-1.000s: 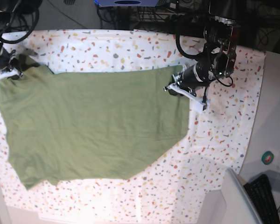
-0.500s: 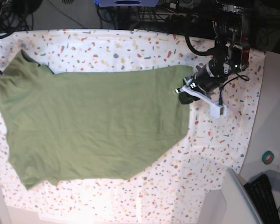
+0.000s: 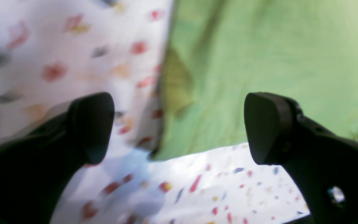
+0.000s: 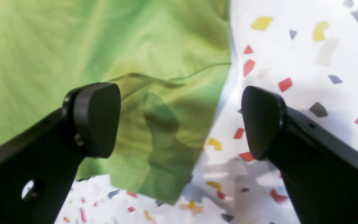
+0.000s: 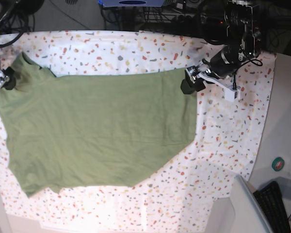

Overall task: Layout the t-shirt on the table in an organized manner, then fold the t-shirt properly
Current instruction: 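Release and regrasp the shirt edge with the left gripper, then pull the shirt edge taut with both grippers to straighten it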

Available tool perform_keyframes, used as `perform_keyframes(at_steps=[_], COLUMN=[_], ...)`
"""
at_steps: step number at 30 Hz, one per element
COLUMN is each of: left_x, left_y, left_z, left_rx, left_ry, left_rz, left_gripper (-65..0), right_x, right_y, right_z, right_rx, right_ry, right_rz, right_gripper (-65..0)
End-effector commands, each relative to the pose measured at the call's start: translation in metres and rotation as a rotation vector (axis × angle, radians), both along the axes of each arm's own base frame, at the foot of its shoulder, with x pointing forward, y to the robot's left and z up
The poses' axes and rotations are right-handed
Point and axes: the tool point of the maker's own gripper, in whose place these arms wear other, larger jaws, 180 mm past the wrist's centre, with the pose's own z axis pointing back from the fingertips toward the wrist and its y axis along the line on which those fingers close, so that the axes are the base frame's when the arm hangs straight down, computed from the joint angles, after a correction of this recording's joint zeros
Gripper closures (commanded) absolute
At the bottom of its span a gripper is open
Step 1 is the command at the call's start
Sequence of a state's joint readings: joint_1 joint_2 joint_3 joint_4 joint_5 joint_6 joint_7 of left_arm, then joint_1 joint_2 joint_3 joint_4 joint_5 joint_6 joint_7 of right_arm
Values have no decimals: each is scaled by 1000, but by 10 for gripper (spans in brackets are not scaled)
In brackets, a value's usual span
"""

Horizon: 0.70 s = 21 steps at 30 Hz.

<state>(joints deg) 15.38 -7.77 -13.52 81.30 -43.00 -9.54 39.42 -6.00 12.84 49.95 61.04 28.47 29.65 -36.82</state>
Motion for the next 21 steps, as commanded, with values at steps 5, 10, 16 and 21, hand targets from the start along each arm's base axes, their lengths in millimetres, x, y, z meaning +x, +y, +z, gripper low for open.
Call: perform_keyframes(at_steps=[5,10,16,21], left_x=[-4,-6,-12,-18], left_y=[-26,-29,-27,-32], left_z=[-13,-16,-18,-18], left_rx=[-69,-77,-74,-84], left_ry=[36,45,57,47], left_rz=[-18,-18,-21,-54], left_gripper=[-637,-637,-453,-272], right_x=[10,6,-3,-7], right_y=[-20,-20,-12,-3], right_z=[10,7,1,-5], right_rx=[-49,-47,-37,-16], right_ry=[-100,-90,-71,-63], right_rz=[-59,-60,-47,-49], right_gripper=[-576,-576,-518,-435])
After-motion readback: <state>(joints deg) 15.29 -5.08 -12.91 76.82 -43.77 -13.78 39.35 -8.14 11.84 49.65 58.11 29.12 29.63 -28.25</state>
